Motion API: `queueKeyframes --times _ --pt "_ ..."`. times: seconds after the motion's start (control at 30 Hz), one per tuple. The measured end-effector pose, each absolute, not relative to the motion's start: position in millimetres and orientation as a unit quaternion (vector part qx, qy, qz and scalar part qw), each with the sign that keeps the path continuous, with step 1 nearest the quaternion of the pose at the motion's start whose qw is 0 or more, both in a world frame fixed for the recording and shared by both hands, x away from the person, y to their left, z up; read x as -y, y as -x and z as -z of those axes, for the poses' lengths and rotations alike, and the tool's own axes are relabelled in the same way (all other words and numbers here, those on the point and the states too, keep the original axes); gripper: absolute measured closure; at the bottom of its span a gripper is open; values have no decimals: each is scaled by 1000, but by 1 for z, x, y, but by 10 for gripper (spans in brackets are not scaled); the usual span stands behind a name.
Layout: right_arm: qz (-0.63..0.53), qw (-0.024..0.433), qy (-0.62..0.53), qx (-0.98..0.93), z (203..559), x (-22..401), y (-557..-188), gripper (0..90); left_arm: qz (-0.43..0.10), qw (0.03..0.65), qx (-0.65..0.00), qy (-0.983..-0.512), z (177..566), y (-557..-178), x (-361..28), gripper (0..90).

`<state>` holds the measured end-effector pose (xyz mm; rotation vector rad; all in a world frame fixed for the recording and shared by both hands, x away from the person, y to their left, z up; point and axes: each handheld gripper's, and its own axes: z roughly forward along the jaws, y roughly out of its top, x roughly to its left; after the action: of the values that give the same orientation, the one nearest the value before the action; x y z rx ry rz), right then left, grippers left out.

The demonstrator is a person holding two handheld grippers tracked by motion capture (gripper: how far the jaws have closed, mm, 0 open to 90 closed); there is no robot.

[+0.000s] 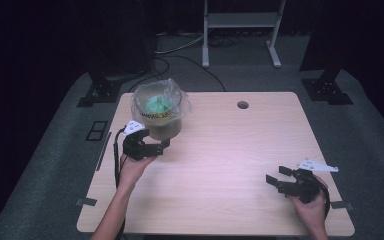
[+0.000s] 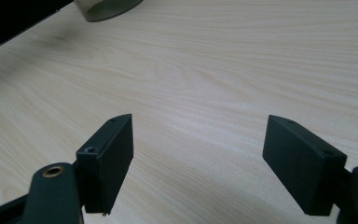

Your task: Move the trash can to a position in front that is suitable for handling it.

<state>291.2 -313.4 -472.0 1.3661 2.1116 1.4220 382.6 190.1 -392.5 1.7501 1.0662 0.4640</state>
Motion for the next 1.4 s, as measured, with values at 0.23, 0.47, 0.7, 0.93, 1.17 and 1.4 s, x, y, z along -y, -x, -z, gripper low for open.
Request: queueKeyframes --times 0.23,0.47,0.7,0.93,1.17,1.4 --pt "-488 125 -469 -725 472 313 -291 237 -191 503 -463 -705 383 -397 -200 45" --pt "-487 126 -467 -727 472 313 -292 238 -180 514 -486 -683 376 -412 -206 46" --pt "-487 125 -467 -727 472 313 -292 239 -182 512 -503 -672 367 -425 -206 45" --pt "-485 122 -465 -731 473 312 -293 241 -188 507 -549 -637 362 -440 -210 45" --pt "-484 118 -460 -735 473 308 -293 241 -184 499 -571 -625 368 -452 -211 56" --pt "-488 113 -458 -735 473 305 -294 241 -176 502 -577 -620 372 -458 -216 82"
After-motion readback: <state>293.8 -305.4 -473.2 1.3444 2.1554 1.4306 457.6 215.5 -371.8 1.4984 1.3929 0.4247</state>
